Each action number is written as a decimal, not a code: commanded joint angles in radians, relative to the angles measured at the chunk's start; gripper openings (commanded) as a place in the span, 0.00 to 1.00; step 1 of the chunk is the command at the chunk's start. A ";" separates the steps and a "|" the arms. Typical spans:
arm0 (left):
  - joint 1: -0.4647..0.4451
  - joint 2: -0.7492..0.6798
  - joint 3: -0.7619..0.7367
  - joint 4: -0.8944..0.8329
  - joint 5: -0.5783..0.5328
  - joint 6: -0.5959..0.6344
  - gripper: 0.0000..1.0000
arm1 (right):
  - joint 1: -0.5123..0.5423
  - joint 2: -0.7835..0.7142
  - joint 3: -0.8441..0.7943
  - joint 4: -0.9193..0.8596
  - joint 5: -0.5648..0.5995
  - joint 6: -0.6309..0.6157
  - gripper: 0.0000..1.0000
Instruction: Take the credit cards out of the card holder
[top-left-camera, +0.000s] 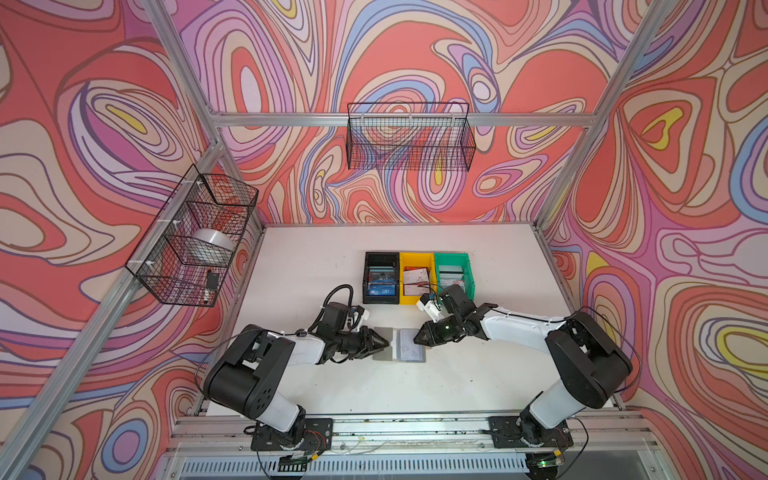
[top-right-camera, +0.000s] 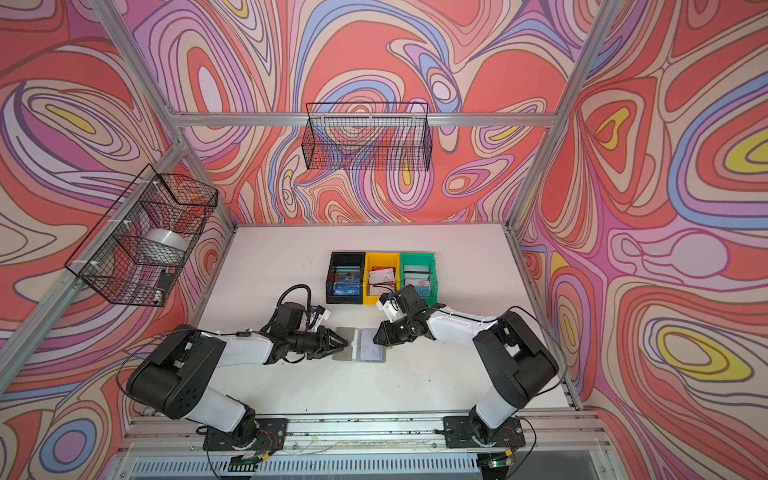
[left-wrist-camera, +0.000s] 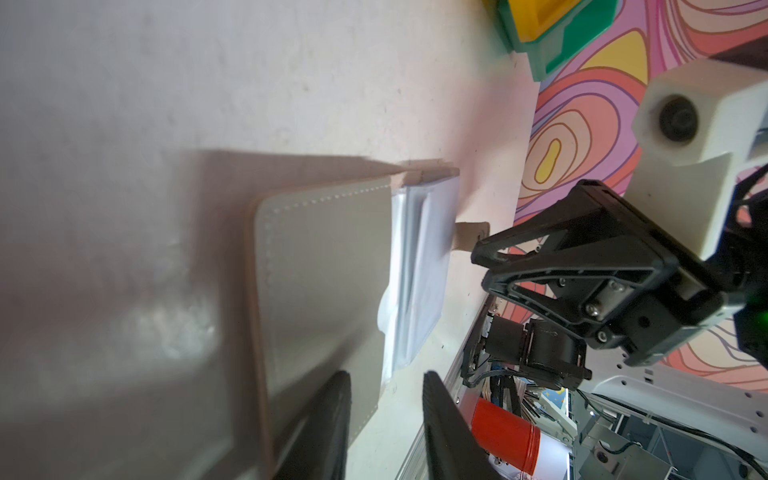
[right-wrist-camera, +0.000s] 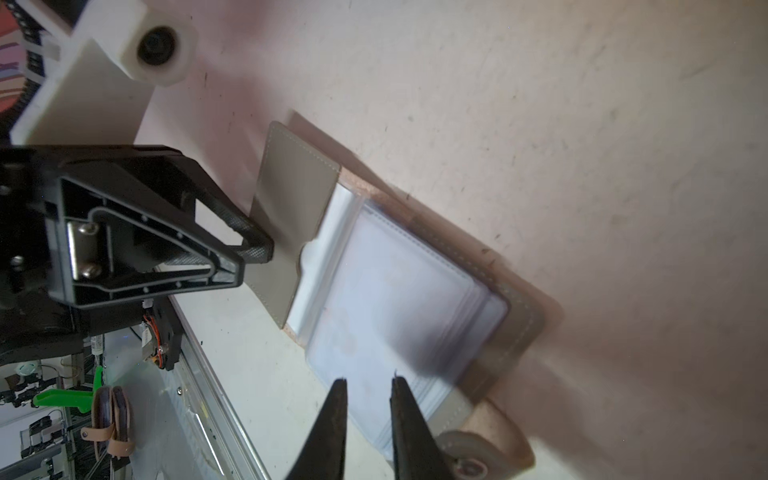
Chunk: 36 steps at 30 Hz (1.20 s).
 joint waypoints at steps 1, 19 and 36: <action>-0.002 -0.009 0.023 -0.085 -0.041 0.055 0.33 | 0.003 0.025 0.035 0.031 0.023 0.006 0.24; -0.001 0.034 0.024 -0.039 -0.019 0.047 0.33 | 0.003 0.074 0.065 -0.004 0.087 -0.009 0.24; -0.001 0.013 0.027 -0.058 -0.020 0.053 0.33 | 0.003 0.131 0.071 0.024 0.050 0.007 0.24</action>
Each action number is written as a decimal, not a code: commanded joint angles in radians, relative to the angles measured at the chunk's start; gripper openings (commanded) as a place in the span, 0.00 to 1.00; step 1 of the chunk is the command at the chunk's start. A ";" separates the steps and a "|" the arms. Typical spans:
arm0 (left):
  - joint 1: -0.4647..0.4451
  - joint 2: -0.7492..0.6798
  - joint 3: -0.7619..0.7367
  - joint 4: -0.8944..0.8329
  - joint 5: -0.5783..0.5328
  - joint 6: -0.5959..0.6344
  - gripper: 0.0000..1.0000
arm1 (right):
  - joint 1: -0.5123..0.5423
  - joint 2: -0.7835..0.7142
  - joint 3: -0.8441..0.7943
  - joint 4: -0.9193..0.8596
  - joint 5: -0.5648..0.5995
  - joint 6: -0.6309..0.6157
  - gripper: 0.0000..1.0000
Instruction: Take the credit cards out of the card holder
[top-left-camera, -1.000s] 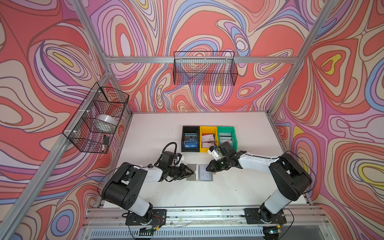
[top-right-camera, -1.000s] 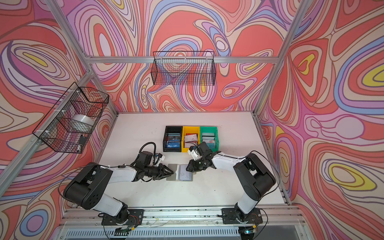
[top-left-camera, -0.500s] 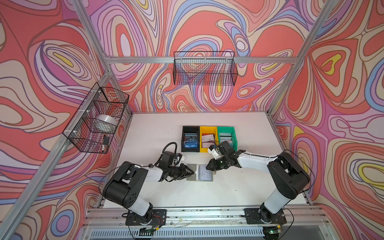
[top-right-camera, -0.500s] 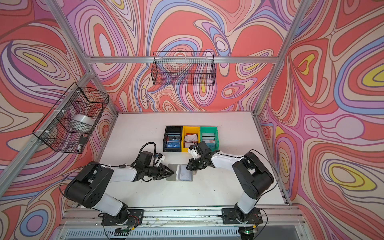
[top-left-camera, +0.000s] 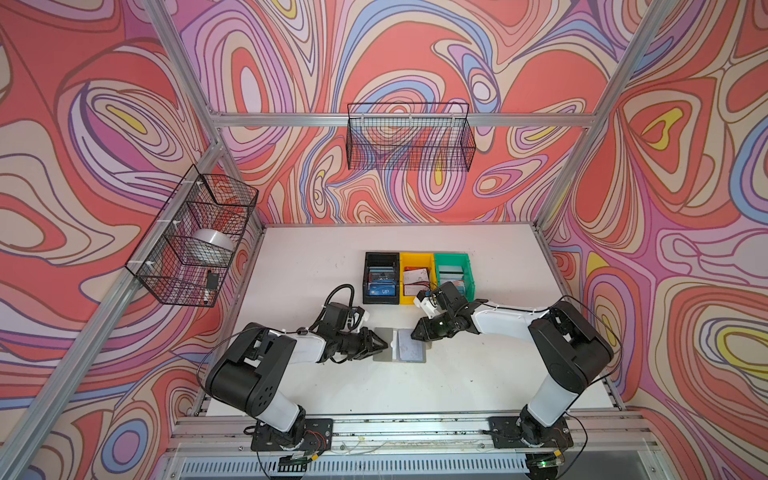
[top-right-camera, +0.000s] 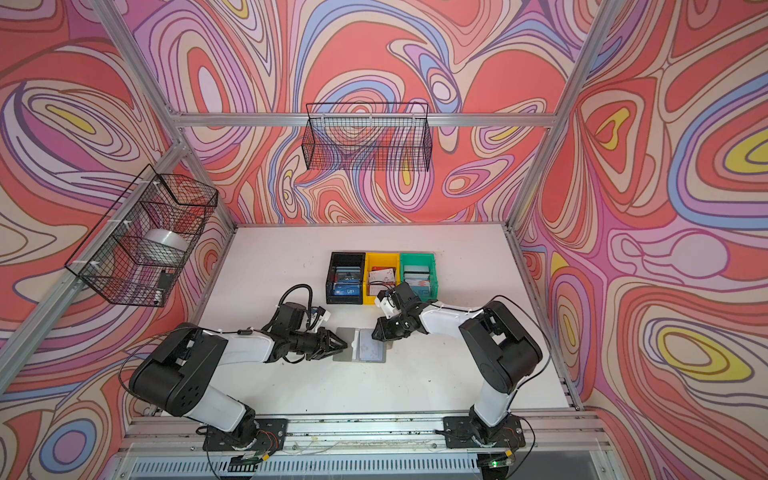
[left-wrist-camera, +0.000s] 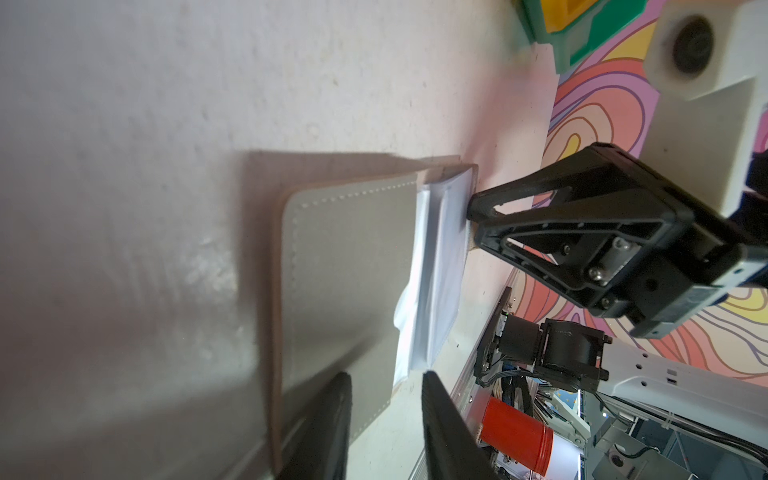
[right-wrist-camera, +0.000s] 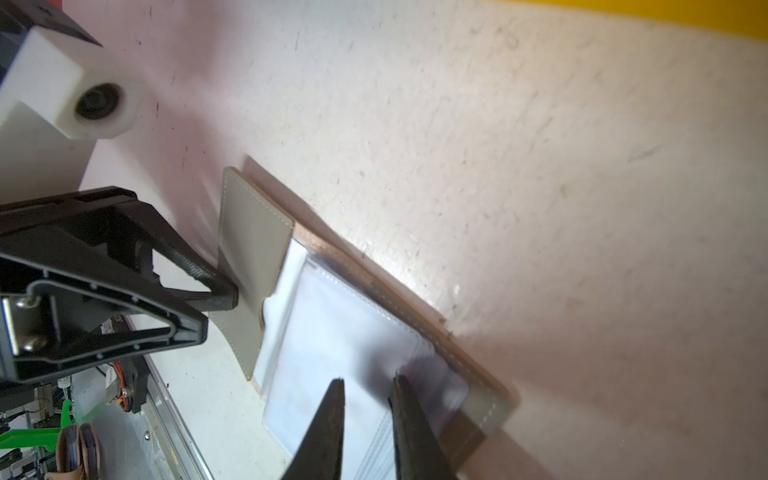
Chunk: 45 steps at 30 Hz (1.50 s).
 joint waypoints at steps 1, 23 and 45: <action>-0.001 -0.004 0.011 -0.024 -0.014 0.017 0.33 | 0.003 0.030 0.005 0.007 -0.006 0.006 0.24; -0.010 -0.061 0.052 -0.104 -0.033 0.029 0.32 | 0.037 0.037 0.040 0.016 -0.052 0.015 0.23; -0.012 -0.097 0.043 -0.089 -0.029 -0.004 0.32 | 0.036 -0.081 0.008 -0.080 0.157 0.030 0.21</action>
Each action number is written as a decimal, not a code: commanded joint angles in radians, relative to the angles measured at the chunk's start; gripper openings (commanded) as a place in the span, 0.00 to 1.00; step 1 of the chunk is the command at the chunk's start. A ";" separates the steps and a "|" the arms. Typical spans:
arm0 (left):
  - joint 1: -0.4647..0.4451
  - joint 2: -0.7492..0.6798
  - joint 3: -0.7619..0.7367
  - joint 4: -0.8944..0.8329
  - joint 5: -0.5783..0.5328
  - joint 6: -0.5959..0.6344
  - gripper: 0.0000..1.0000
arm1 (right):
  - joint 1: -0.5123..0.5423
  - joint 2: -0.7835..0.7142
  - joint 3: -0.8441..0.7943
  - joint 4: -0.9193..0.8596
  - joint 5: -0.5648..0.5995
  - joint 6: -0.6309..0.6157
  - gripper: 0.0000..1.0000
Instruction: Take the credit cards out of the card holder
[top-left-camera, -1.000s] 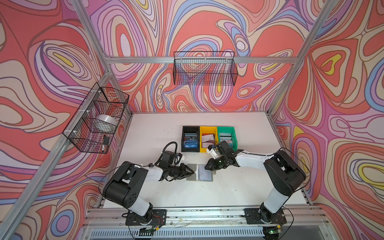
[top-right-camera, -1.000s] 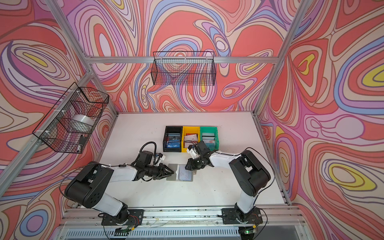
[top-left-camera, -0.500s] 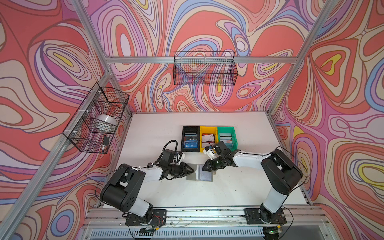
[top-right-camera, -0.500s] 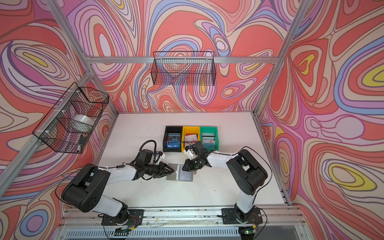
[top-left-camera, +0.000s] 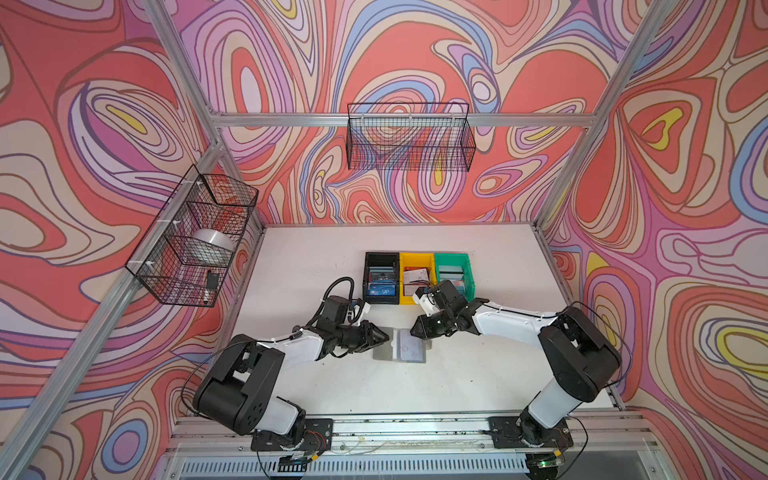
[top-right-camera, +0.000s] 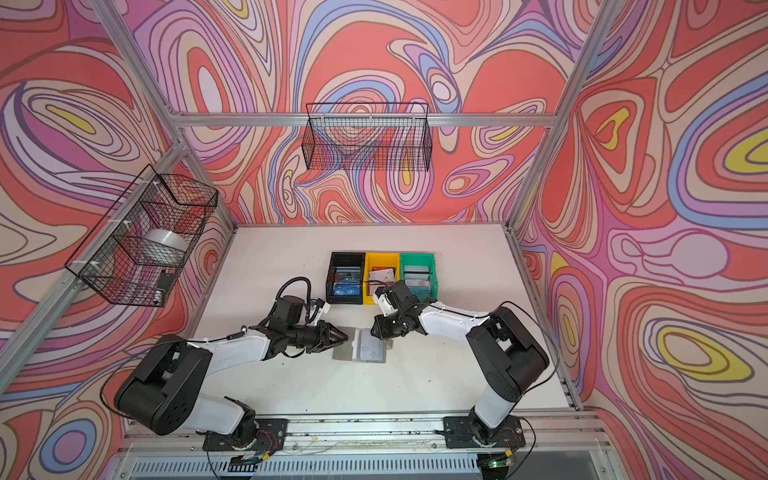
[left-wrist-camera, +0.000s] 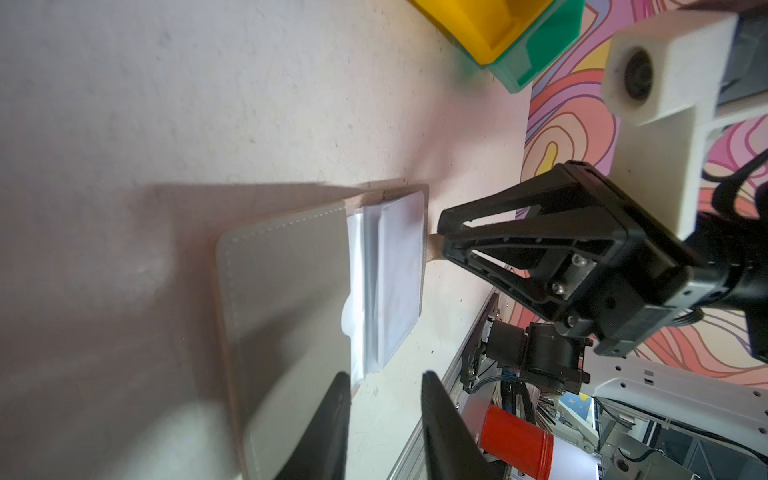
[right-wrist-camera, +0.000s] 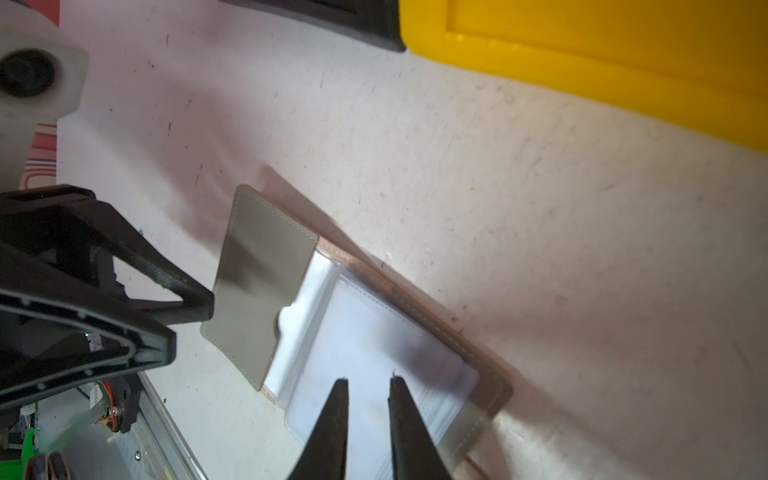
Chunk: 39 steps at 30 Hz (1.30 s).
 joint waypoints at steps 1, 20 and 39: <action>-0.004 0.008 -0.016 0.013 -0.003 -0.007 0.32 | -0.001 -0.014 -0.019 -0.027 0.047 0.007 0.21; -0.003 0.055 -0.026 0.060 0.004 -0.016 0.32 | -0.002 0.088 -0.013 0.024 -0.001 0.020 0.21; -0.040 0.068 -0.004 0.093 0.004 -0.046 0.32 | 0.000 0.022 0.004 0.012 -0.011 0.016 0.20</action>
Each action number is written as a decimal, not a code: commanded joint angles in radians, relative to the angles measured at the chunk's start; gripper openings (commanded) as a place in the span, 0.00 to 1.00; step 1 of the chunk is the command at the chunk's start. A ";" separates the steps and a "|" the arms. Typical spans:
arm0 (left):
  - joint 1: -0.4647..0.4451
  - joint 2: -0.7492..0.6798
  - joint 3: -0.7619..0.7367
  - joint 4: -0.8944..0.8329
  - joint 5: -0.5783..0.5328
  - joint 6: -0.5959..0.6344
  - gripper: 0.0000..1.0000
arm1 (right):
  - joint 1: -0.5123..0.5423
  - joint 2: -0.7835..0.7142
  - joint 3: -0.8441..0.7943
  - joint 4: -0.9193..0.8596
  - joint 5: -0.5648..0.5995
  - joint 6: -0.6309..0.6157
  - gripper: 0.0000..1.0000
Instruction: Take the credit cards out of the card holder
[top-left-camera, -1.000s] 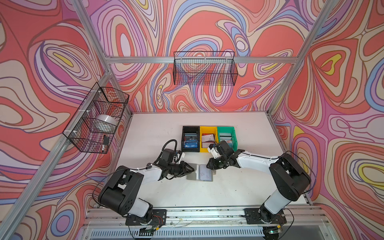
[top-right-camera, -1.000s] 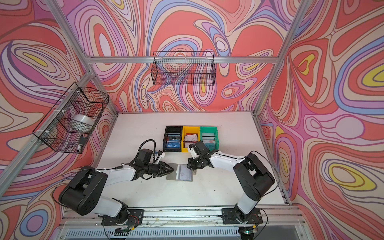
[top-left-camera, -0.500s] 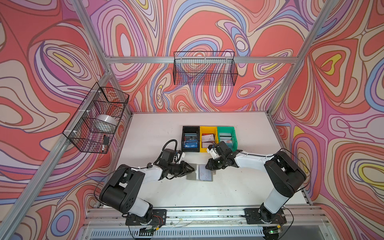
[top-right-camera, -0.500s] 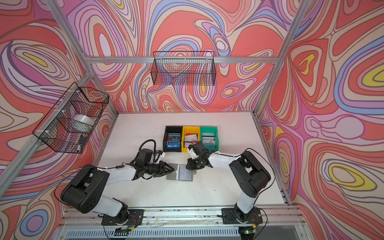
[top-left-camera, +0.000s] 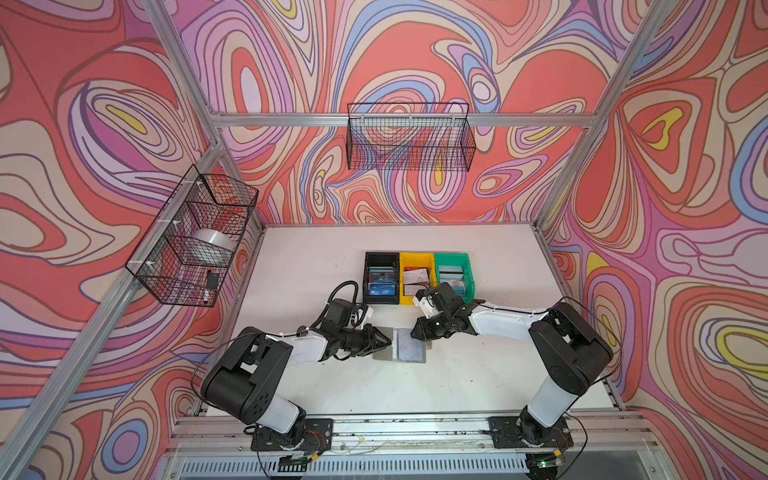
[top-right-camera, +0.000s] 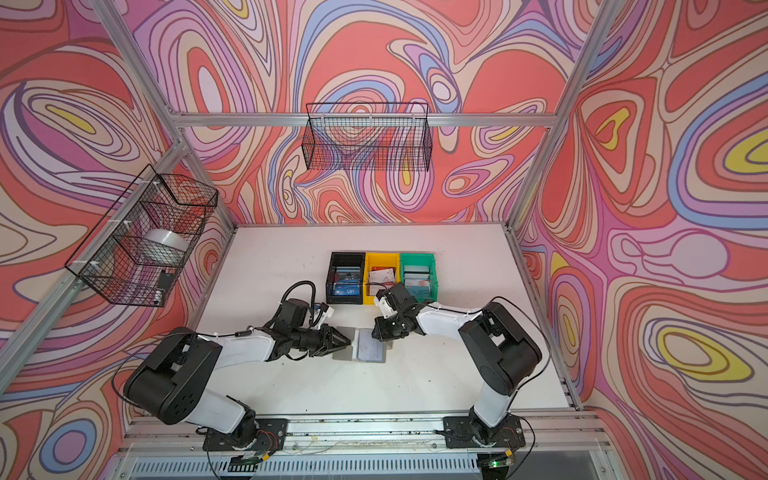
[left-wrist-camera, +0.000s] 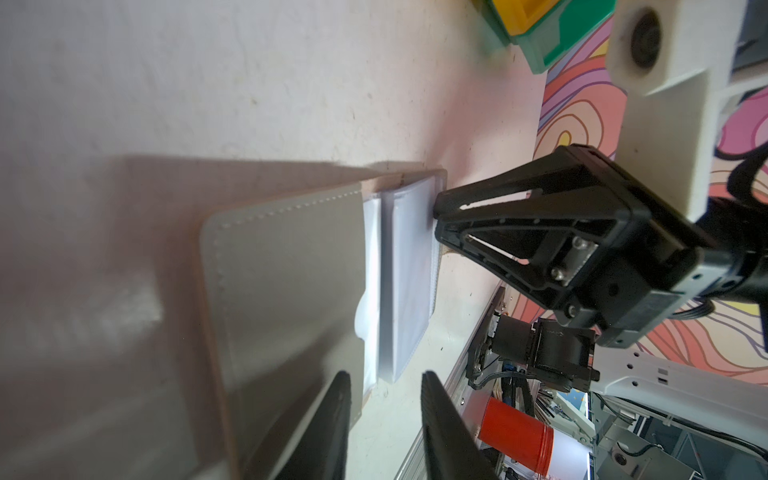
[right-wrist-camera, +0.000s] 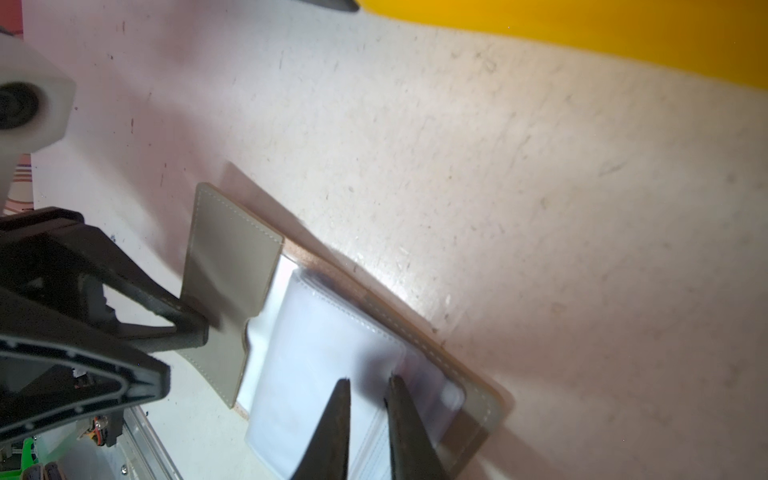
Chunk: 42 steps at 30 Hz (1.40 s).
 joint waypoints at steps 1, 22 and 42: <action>-0.009 0.008 0.010 0.044 0.005 -0.024 0.32 | 0.002 -0.033 0.016 -0.023 0.000 -0.002 0.20; -0.037 0.044 0.017 0.086 -0.001 -0.045 0.32 | 0.014 0.081 0.037 0.016 -0.049 0.007 0.19; -0.037 -0.043 0.024 -0.031 -0.034 -0.018 0.31 | 0.058 0.179 0.086 0.061 -0.128 0.037 0.18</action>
